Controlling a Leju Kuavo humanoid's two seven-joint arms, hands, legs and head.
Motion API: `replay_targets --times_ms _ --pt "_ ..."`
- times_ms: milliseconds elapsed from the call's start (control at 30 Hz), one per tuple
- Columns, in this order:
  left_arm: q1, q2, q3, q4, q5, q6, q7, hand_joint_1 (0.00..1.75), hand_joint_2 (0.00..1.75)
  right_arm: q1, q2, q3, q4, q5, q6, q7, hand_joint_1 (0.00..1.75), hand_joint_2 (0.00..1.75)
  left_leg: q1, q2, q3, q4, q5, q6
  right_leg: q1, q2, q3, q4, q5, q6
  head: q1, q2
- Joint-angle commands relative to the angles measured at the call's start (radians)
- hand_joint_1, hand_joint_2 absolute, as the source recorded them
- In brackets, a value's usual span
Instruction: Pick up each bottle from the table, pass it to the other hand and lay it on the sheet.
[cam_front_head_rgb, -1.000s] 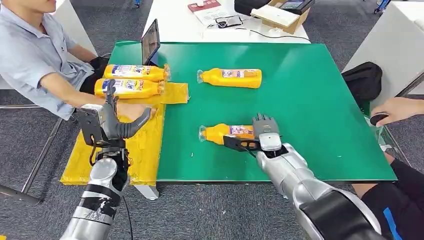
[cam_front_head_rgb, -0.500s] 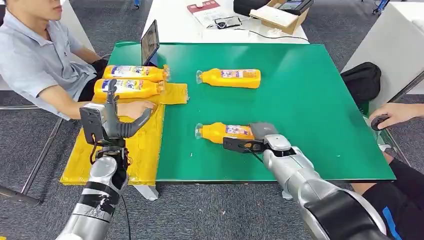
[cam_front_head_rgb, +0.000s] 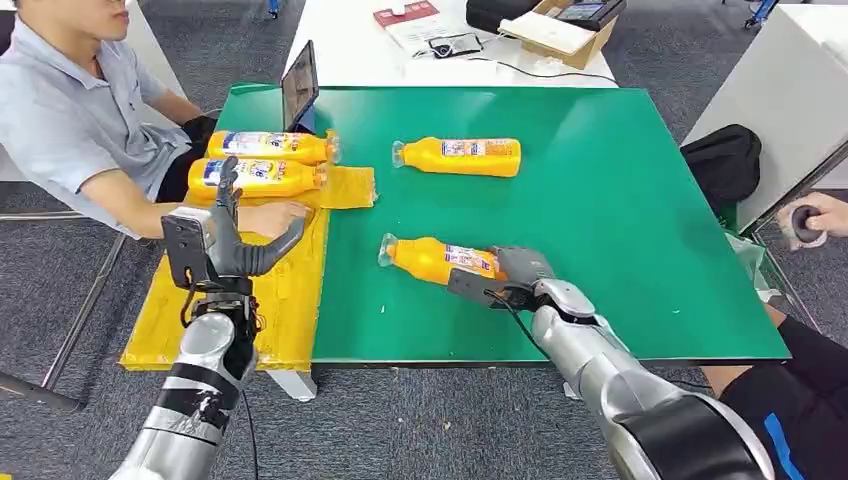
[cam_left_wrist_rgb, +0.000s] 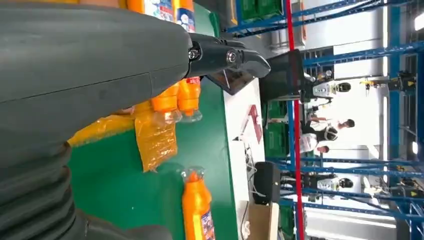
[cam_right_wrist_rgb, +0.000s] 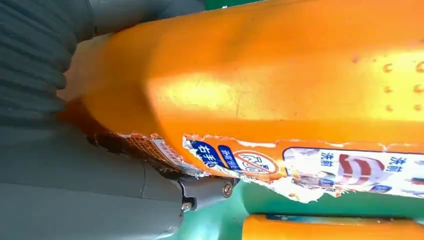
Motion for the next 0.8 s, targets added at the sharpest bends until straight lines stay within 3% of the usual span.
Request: replay_targets --times_ms 33,267,367,400,567,700,800 --pt "-0.028 0.022 -0.025 0.023 0.004 -0.002 0.002 0.0 1.75 0.029 0.013 -0.058 0.015 -0.02 -0.004 -0.018 1.75 1.75 0.001 -0.001 0.003 0.0 -0.001 -0.002 0.001 -0.001 0.004 -0.001 -0.001 -0.002 0.0 0.0" --pt "0.019 -0.007 -0.018 0.019 0.082 -0.023 -0.009 0.0 1.75 0.093 0.074 -0.214 -0.13 -0.311 -0.01 -0.236 1.75 1.75 0.001 0.001 0.003 -0.001 -0.001 -0.001 0.001 0.001 0.003 -0.001 -0.001 -0.002 0.0 0.0" --pt "0.087 -0.057 -0.003 -0.019 0.104 0.067 -0.062 0.0 1.75 0.168 0.114 -0.245 -0.265 -0.453 0.018 -0.273 1.59 1.75 0.001 0.001 0.002 -0.001 -0.002 -0.001 0.001 0.001 0.002 -0.001 -0.001 -0.002 0.0 0.0" --pt "0.113 -0.067 -0.015 -0.03 0.12 0.061 -0.056 0.0 1.75 0.202 0.128 -0.242 -0.327 -0.485 0.011 -0.291 1.61 1.75 0.0 0.0 0.002 -0.001 -0.001 -0.001 0.0 0.0 0.002 -0.001 -0.001 -0.001 -0.001 0.0" --pt "0.264 -0.075 -0.161 -0.091 0.248 -0.134 -0.033 0.0 1.75 0.413 0.158 -0.119 -0.747 -0.67 -0.073 -0.309 1.71 1.75 0.0 0.0 0.002 -0.002 -0.003 -0.001 0.0 0.0 0.003 -0.001 -0.003 -0.002 0.0 0.0" --pt "0.309 -0.059 -0.22 -0.113 0.303 -0.228 -0.047 0.0 1.75 0.435 0.131 -0.019 -0.779 -0.699 -0.096 -0.3 1.57 1.75 0.001 -0.001 0.0 0.0 -0.006 -0.002 0.001 0.0 0.001 0.0 -0.005 -0.002 -0.001 0.0" --pt "0.345 -0.046 -0.225 -0.178 0.308 -0.275 -0.065 0.0 1.75 0.44 0.123 0.017 -0.745 -0.692 -0.11 -0.297 1.61 1.75 0.001 0.001 -0.001 0.0 -0.006 -0.002 0.001 0.001 -0.001 0.0 -0.005 -0.003 -0.001 0.0"
